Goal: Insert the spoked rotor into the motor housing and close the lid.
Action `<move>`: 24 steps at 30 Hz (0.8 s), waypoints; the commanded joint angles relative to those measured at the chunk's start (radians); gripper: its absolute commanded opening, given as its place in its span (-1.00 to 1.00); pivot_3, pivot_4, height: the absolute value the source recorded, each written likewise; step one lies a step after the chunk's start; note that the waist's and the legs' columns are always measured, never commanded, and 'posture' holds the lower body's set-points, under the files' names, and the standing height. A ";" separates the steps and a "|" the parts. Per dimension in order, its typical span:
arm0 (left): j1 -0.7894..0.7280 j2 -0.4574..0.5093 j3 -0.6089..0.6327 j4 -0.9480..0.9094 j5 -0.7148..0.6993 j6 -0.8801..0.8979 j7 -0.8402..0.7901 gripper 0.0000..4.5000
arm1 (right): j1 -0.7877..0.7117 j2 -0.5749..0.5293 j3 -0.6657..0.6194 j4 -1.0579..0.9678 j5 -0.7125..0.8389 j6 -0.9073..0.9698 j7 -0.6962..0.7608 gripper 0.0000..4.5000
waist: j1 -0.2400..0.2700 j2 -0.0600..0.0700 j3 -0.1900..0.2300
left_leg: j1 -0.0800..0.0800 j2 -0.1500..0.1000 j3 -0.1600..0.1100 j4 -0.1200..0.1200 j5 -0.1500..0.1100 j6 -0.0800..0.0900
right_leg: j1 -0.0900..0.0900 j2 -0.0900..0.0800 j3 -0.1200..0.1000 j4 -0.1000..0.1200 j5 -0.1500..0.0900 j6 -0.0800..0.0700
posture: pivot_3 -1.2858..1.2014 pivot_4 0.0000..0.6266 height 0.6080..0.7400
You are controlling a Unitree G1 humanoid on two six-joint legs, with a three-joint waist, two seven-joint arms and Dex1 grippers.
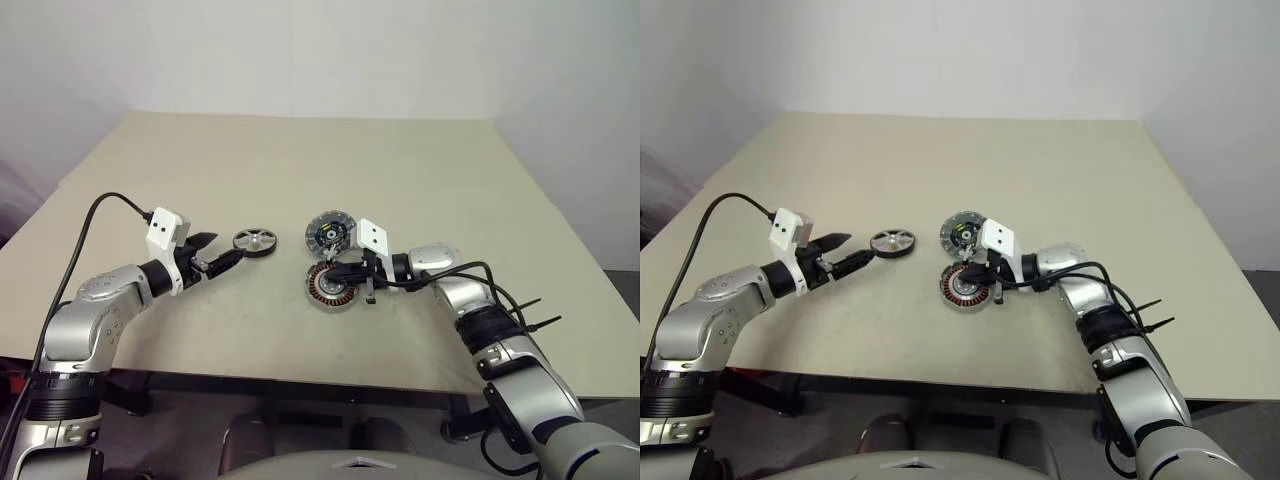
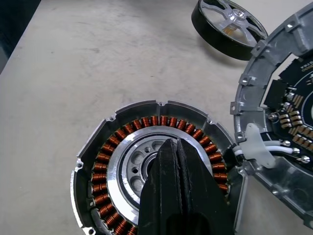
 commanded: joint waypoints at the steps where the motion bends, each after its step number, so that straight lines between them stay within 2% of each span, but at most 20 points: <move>1: -0.014 0.003 0.021 -0.021 0.001 -0.026 0.002 1.00 | -0.034 -0.004 -0.034 -0.062 0.035 0.015 0.011 -0.98 | 0.000 0.000 0.000 | 0.000 0.000 0.000 0.000 0.000 0.000 | 0.000 0.000 0.000 0.000 0.000 0.000 | 0.03 -1.00 1.00; 10: -0.010 0.003 0.024 -0.026 -0.002 -0.022 0.004 1.00 | -0.023 -0.005 -0.026 -0.072 0.029 0.024 0.011 -0.98 | 0.000 0.000 0.000 | 0.000 0.000 0.000 0.000 0.000 0.000 | 0.000 0.000 0.000 0.000 0.000 0.000 | 0.03 -1.00 1.00; 19: -0.009 0.004 0.024 -0.029 -0.002 -0.022 0.007 1.00 | -0.010 0.016 -0.010 0.049 -0.003 -0.015 -0.008 -0.98 | -0.001 0.000 0.000 | 0.000 0.000 0.000 0.000 0.000 0.000 | 0.000 0.000 0.000 0.000 0.000 0.000 | 0.03 -1.00 1.00; 24: -0.006 0.004 0.024 -0.032 -0.003 -0.021 0.008 1.00 | -0.004 0.013 -0.010 0.043 0.000 -0.024 -0.005 -0.98 | -0.001 0.000 0.000 | 0.000 0.000 0.000 0.000 0.000 0.000 | 0.001 0.000 0.000 0.000 0.000 0.000 | 0.03 -1.00 1.00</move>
